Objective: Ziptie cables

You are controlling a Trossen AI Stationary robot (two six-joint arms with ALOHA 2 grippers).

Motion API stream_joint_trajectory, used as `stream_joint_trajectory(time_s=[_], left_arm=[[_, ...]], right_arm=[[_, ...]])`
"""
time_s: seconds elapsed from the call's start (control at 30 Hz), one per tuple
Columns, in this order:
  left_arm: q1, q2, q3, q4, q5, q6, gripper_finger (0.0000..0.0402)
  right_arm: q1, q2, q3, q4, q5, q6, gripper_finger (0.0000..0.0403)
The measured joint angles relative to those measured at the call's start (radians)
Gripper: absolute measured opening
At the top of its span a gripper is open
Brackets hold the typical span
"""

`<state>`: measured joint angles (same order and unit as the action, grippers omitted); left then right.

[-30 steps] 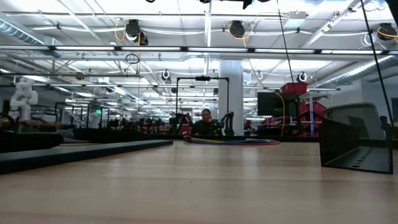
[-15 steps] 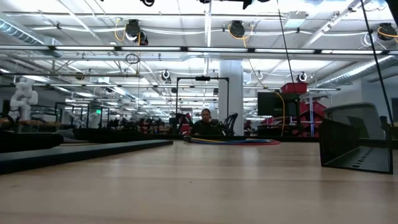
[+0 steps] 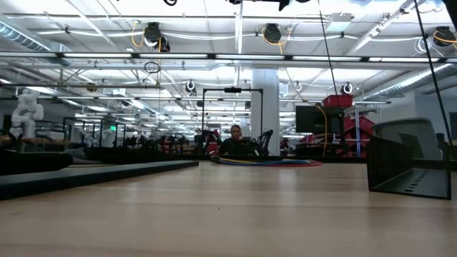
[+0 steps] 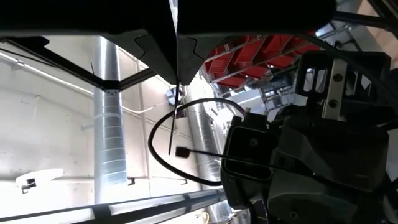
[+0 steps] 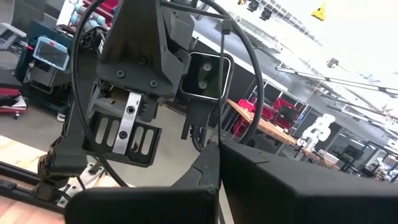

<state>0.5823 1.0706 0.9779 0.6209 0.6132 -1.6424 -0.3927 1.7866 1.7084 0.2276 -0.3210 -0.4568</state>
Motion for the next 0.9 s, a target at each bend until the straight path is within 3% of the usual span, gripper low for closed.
stream_joint_trajectory(time_s=[0.9], left_arm=[[-0.026, 0.0, 0.0, -0.002, 0.004, 0.003, 0.0]], right_arm=[[-0.005, 0.0, 0.0, 0.008, 0.0, 0.011, 0.0]])
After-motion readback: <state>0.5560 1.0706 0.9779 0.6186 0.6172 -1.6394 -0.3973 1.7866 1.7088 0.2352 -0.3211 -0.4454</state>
